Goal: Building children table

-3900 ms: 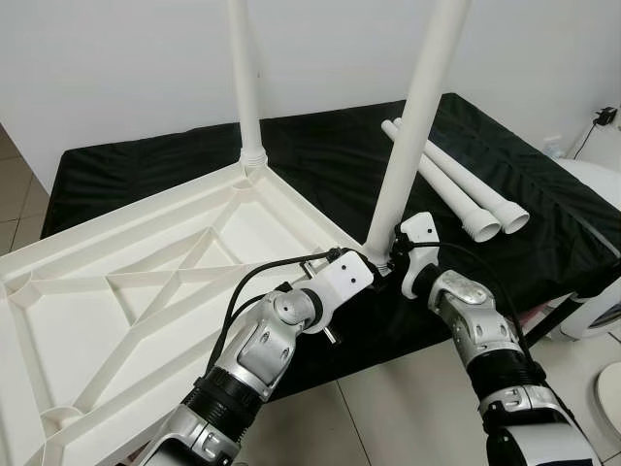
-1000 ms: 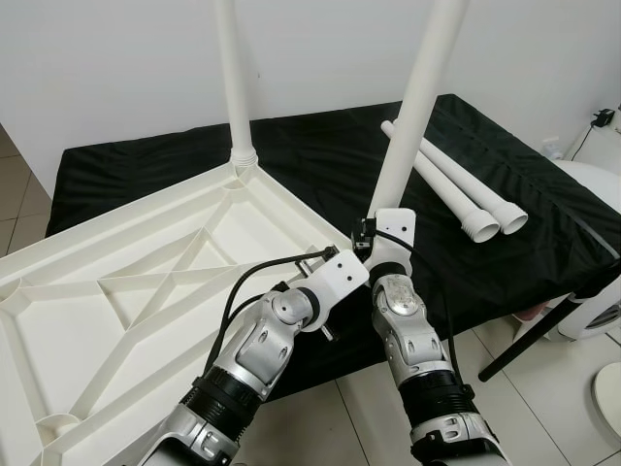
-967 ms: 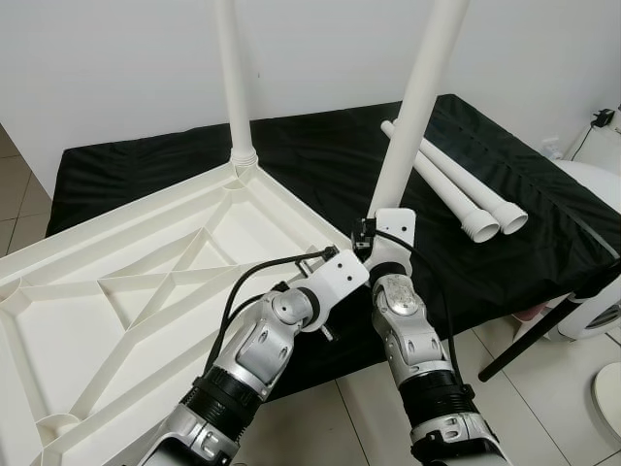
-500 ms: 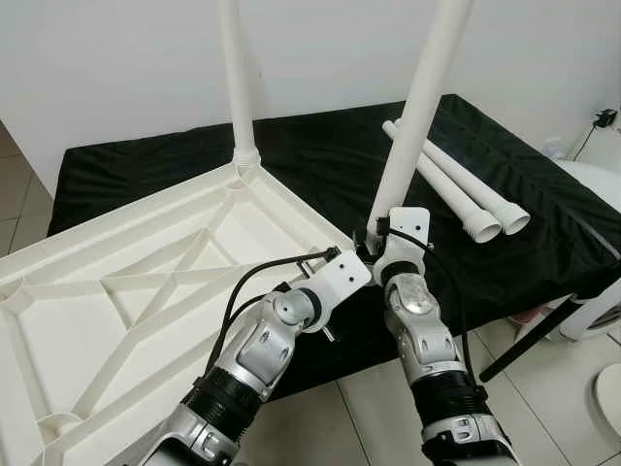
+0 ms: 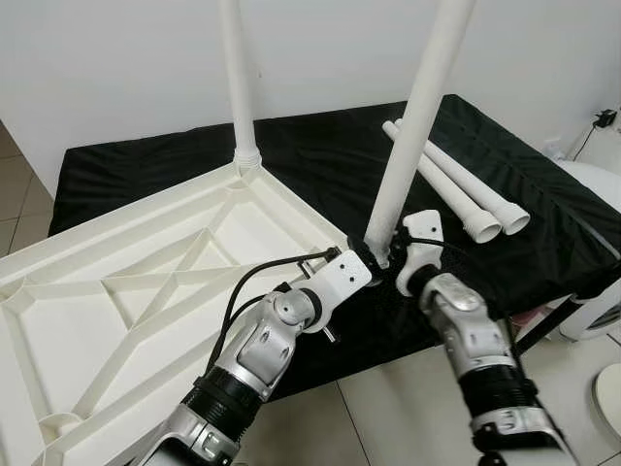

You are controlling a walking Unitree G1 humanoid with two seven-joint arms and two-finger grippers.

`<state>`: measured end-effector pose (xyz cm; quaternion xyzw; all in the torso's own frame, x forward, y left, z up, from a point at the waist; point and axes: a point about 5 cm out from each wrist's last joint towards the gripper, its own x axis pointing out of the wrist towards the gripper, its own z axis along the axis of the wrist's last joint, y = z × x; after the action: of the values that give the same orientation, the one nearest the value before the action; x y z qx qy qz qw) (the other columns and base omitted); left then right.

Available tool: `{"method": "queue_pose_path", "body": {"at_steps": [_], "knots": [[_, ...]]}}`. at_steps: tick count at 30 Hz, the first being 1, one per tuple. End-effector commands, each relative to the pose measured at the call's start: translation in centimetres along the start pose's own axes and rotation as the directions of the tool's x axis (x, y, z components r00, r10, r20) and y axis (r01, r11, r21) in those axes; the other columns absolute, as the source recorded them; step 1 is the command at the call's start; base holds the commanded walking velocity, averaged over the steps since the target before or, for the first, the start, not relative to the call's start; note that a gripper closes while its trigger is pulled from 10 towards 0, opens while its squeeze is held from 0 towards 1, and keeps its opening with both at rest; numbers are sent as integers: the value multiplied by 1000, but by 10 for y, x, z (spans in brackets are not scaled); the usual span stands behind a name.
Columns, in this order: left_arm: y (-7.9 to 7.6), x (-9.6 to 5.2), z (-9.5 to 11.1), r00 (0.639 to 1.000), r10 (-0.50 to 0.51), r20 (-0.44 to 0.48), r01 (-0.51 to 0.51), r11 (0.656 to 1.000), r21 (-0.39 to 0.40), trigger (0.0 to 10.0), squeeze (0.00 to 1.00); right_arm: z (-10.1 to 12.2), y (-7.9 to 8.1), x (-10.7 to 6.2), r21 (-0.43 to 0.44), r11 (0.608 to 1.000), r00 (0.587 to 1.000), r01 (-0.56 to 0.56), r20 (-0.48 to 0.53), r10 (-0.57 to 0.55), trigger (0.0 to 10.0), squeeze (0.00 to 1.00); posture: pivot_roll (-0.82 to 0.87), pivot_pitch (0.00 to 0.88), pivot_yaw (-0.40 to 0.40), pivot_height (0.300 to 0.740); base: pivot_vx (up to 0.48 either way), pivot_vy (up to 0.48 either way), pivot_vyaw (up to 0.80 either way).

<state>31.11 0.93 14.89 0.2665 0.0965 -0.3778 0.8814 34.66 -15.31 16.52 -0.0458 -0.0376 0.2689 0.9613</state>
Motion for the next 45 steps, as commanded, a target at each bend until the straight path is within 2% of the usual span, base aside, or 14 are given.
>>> {"method": "queue_pose_path", "body": {"at_steps": [1,2,5,9,25,26,28,29,30,31,32,43,44,45], "knots": [[2,1,7,999,24,22,-25,999,30,10000,0,2,1,2,2,994,994,-112,6,112,10000,0,-110,67,15,740,0,0,0],[2,1,7,999,24,22,-25,999,30,10000,0,2,1,2,2,994,994,-112,6,112,10000,0,-110,67,15,740,0,0,0],[2,1,8,999,24,24,-24,999,31,10000,0,6,-4,0,-29,976,977,-214,-3,214,10000,0,-110,65,16,740,0,0,0],[3,1,8,999,25,26,-26,999,32,10000,0,11,-10,2,-70,964,967,-256,-7,256,10000,0,-108,65,15,740,0,0,0],[3,0,7,999,28,22,-29,999,33,10000,0,13,-21,2,-118,931,939,-345,-60,340,10000,0,-101,60,17,740,0,0,0],[3,0,7,999,26,22,-27,999,33,10000,0,11,-23,1,-121,929,936,-350,-69,344,9529,0,-100,60,18,740,0,0,0],[3,0,7,999,26,22,-27,999,33,10000,0,11,-23,1,-121,929,936,-350,-69,344,9529,0,-100,60,18,740,0,0,0],[2,-1,6,999,23,22,-24,999,34,10000,0,10,-24,0,-123,927,935,-353,-78,346,5059,0,-100,59,18,740,0,0,0],[2,-1,6,999,23,22,-24,999,34,10000,0,10,-24,0,-123,927,935,-353,-78,346,5059,0,-100,59,18,740,0,0,0],[1,-1,6,1000,21,22,-22,999,36,10000,0,9,-25,0,-123,926,933,-357,-82,349,157,0,-100,57,17,740,0,0,0],[1,-1,6,1000,20,22,-20,999,36,10000,0,8,-26,-1,-120,925,932,-360,-84,352,0,0,-98,53,15,740,0,0,0],[1,-1,6,1000,22,21,-23,999,39,10000,0,7,-26,-1,-108,926,932,-363,-69,357,0,0,-92,47,12,740,0,0,0],[2,-1,6,999,24,21,-25,999,39,10000,0,6,-25,0,-107,928,934,-357,-62,352,3922,0,-91,46,9,740,0,0,0],[2,-1,6,999,24,21,-25,999,39,10000,0,6,-25,0,-107,928,934,-357,-62,352,3922,0,-91,46,9,740,0,0,0]]}}
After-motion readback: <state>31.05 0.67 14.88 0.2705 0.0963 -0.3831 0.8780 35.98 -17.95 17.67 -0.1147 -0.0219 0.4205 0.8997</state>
